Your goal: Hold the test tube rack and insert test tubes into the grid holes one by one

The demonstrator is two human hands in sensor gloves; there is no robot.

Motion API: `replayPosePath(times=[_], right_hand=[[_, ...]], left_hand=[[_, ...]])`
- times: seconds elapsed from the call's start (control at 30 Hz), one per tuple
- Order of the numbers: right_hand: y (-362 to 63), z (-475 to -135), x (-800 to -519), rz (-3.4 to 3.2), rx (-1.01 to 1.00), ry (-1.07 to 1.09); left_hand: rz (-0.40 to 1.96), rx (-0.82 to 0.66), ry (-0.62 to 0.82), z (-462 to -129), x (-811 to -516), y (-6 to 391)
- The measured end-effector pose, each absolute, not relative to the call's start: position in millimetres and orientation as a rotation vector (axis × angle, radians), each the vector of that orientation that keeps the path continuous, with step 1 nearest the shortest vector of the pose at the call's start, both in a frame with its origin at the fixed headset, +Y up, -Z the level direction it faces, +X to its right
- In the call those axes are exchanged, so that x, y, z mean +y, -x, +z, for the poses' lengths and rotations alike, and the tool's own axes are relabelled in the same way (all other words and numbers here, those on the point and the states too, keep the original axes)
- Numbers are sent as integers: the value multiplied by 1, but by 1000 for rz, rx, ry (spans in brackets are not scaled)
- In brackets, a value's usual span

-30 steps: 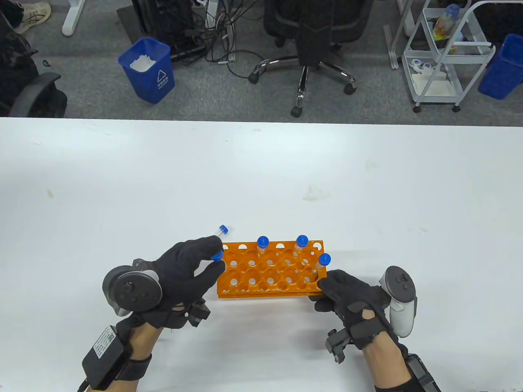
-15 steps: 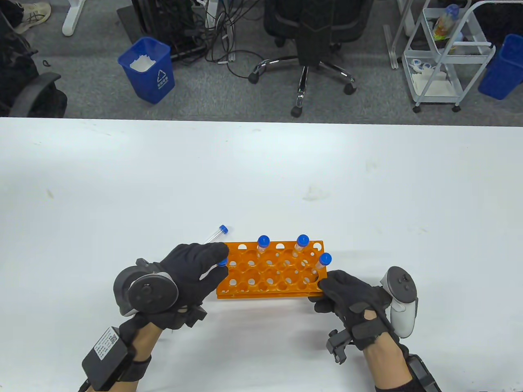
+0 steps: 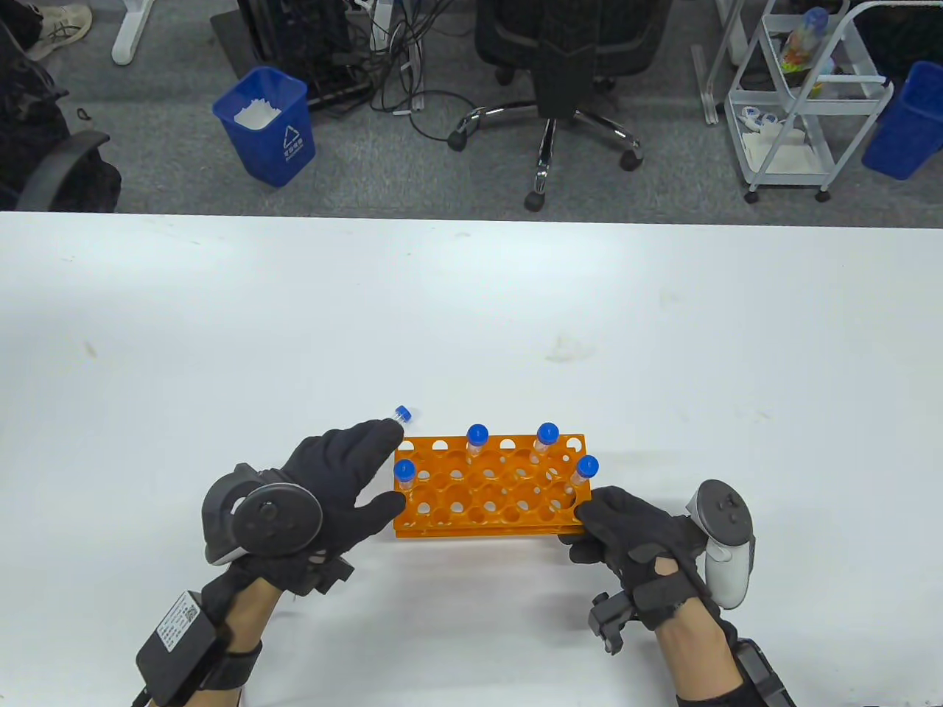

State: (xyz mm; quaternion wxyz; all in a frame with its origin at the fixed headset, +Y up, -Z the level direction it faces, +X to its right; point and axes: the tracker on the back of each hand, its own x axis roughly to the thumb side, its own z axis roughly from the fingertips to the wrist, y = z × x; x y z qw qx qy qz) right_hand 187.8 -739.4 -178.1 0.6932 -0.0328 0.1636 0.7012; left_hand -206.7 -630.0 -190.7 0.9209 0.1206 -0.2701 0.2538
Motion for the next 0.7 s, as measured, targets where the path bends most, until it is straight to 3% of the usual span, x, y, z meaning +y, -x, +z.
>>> replayPosePath(times=[0.27, 0.53, 0.7], right_hand=[[-190, -179, -740, 1575, 357, 87], [-190, -180, -740, 1589, 363, 88], [-190, -180, -741, 1591, 369, 85]], left_hand=[[407, -401, -241, -205, -644, 229], [6, -347, 44, -230, -699, 228], [-34, -319, 139, -240, -724, 235]])
